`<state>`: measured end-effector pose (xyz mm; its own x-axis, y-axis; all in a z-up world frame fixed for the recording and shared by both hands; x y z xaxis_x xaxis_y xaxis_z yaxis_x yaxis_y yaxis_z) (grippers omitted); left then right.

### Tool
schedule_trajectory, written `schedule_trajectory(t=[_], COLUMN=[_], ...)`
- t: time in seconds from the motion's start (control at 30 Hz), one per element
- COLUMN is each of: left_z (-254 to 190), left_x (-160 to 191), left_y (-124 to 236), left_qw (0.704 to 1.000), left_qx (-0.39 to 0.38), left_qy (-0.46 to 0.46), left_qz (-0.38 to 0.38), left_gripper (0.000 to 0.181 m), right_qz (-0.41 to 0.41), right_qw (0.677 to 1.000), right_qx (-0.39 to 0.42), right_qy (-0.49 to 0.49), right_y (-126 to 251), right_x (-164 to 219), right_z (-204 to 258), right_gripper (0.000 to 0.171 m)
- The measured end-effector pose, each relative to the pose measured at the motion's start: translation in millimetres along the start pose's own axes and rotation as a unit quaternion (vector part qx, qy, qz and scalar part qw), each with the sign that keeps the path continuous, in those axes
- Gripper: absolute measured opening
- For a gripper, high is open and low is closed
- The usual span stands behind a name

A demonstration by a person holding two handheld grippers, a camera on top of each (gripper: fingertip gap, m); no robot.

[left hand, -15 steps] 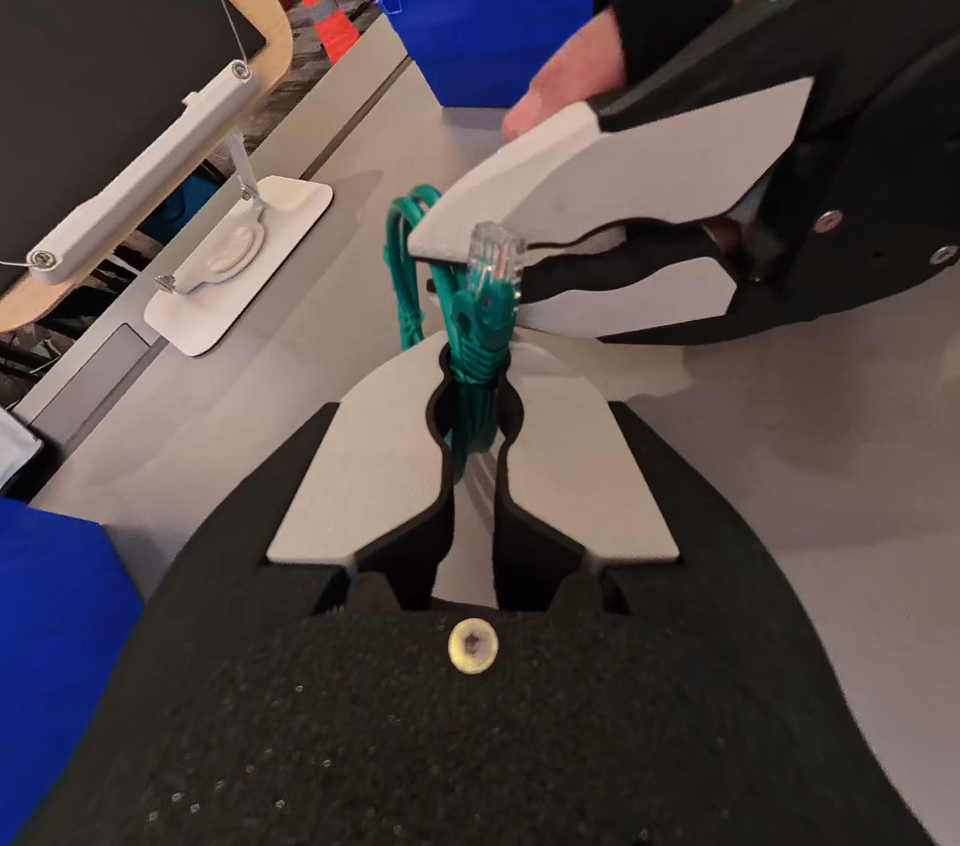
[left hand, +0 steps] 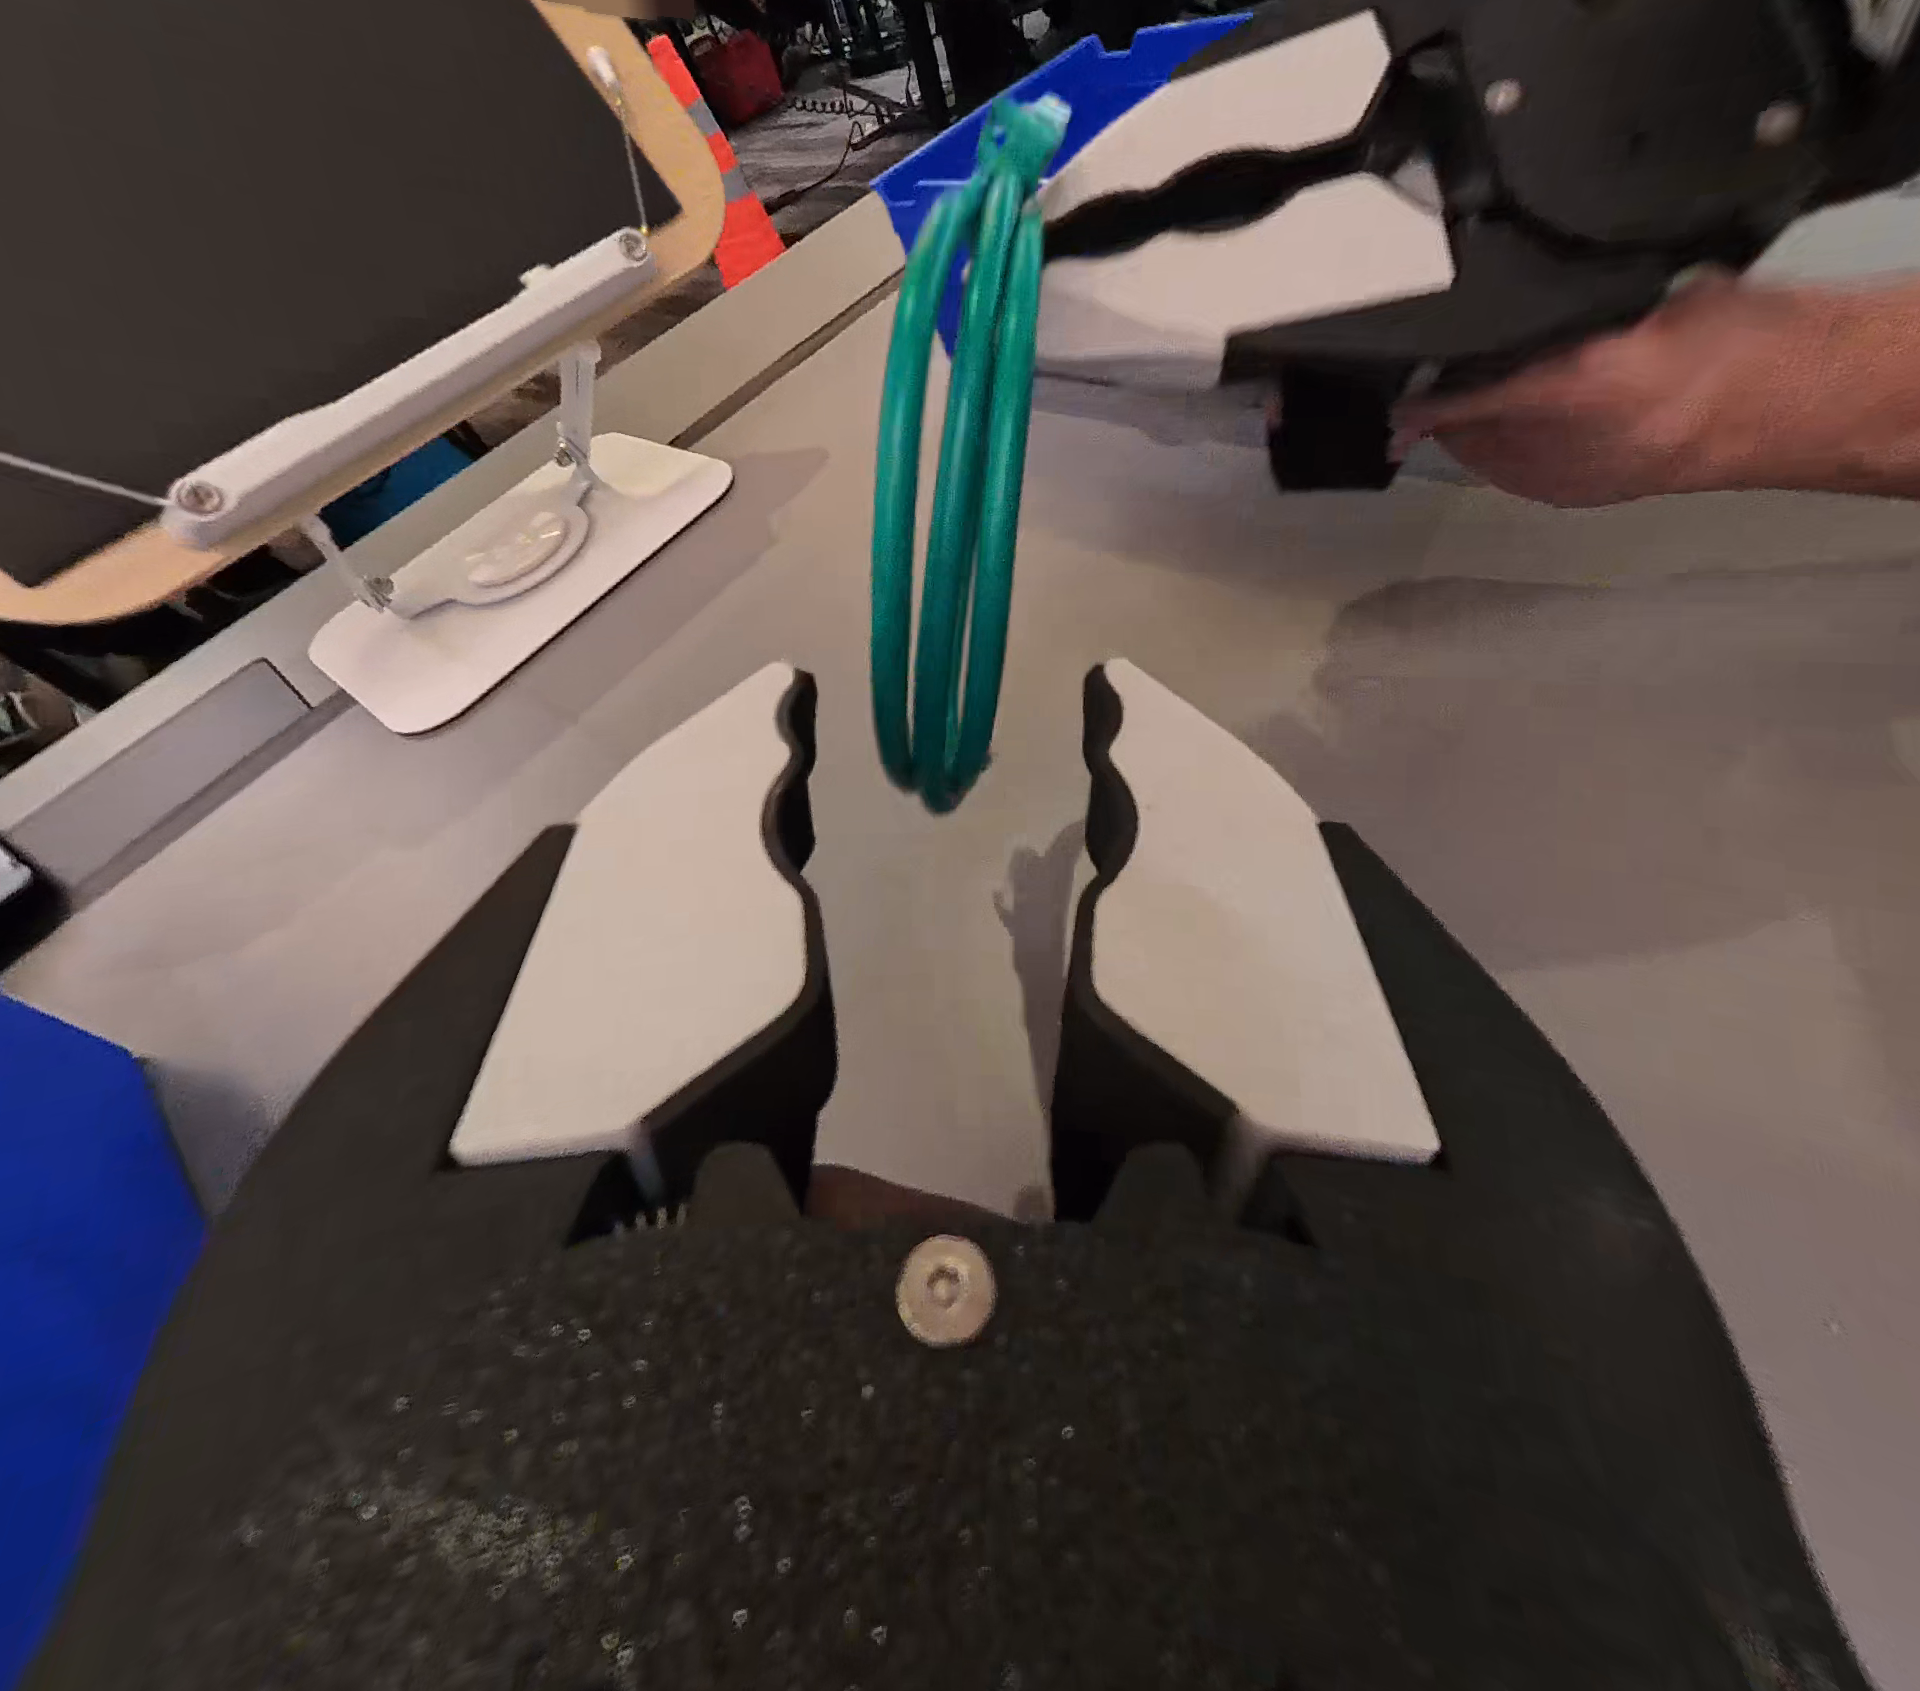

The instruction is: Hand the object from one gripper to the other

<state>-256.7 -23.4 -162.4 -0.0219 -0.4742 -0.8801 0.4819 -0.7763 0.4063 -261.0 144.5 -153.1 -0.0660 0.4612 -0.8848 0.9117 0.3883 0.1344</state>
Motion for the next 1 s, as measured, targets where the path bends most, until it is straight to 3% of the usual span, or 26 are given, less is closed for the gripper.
schedule_trajectory(t=[0.1, 0.23, 0.4, 0.47, 0.57, 0.67, 0.8, 0.87, 1.0], left_z=[1, -5, -13, -17, -25, -23, -26, -31, -30], left_x=[8, 15, 9, 3, -12, -19, -15, -16, -13], left_y=[-7, -15, -13, -7, 10, 20, 18, 20, 13], left_qw=[1.000, 0.999, 0.999, 0.995, 0.960, 0.930, 0.920, 0.906, 0.906], left_qx=[0.015, 0.021, 0.033, 0.075, 0.226, 0.299, 0.339, 0.373, 0.372], left_qy=[0.019, 0.021, 0.015, 0.031, 0.109, 0.147, 0.150, 0.150, 0.164], left_qz=[0.014, 0.023, -0.013, -0.048, -0.126, -0.155, -0.126, -0.134, -0.114], left_gripper=[0.056, 0.056, 0.058, 0.058, 0.054, 0.052, 0.043, 0.022, 0.017], right_qz=[-0.008, -0.022, -0.039, -0.029, -0.015, -0.003, 0.006, 0.019, 0.058], right_qw=[0.988, 0.958, 0.866, 0.831, 0.789, 0.772, 0.756, 0.762, 0.778], right_qx=[-0.055, -0.112, -0.265, -0.306, -0.366, -0.407, -0.461, -0.459, -0.445], right_qy=[-0.145, -0.263, -0.423, -0.464, -0.494, -0.488, -0.465, -0.456, -0.441], right_y=[0, -1, -8, -13, -18, -19, -16, -18, -21], right_x=[3, 5, 11, 18, 26, 29, 23, 24, 33], right_z=[-13, -19, -14, -11, -6, -4, 6, 9, 14], right_gripper=[0.005, 0.006, 0.006, 0.006, 0.006, 0.006, 0.006, 0.006, 0.006])
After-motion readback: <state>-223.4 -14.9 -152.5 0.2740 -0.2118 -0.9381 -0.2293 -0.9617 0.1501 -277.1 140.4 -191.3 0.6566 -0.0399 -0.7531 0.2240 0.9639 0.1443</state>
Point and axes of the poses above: each gripper's, where its closed fingertips meet, y back along the fingers, x out of its underside, z = x × y across the jaws, the point moved 7 cm from there along y, back along the fingers, and after that the axes turned 8 degrees about z, right-handed, at the moved point
